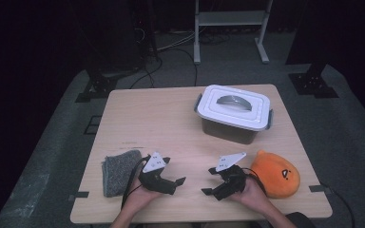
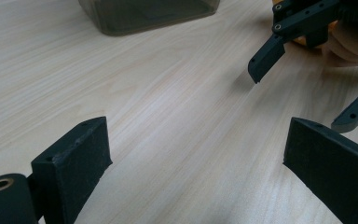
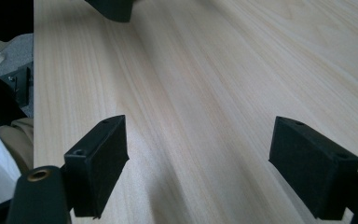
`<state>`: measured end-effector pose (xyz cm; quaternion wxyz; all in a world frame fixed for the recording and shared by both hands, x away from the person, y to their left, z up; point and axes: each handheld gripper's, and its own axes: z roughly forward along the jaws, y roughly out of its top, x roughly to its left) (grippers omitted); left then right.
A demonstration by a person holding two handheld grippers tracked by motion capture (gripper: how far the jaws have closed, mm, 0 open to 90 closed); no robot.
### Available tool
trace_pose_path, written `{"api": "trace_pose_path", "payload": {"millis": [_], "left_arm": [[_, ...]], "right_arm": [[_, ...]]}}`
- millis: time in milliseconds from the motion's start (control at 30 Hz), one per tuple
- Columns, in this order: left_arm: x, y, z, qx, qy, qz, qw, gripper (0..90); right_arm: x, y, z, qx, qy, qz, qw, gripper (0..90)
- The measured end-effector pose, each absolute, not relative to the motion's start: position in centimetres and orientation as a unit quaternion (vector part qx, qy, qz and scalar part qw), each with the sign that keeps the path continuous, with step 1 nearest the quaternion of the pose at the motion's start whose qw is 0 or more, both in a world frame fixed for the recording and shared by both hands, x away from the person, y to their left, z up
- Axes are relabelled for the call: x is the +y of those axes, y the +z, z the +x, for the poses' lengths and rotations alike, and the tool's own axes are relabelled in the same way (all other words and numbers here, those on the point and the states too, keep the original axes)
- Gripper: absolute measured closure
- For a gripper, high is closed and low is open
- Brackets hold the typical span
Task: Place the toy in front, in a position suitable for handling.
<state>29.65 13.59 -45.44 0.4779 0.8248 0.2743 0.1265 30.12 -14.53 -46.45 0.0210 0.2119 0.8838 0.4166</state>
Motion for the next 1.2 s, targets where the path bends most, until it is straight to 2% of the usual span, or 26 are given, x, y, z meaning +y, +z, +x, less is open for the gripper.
{"api": "trace_pose_path", "payload": {"millis": [733,1200], "left_arm": [[13.5,-45.5,29.4,0.268,0.126,0.828,0.476,6.1],[13.5,-45.6,29.5,0.268,0.121,0.828,0.478,6.2]], "right_arm": [[-14.6,-41.9,29.2,0.872,0.453,0.185,0.024,18.9],[-16.8,-39.2,29.5,0.877,0.443,0.183,0.03,18.7]]}}
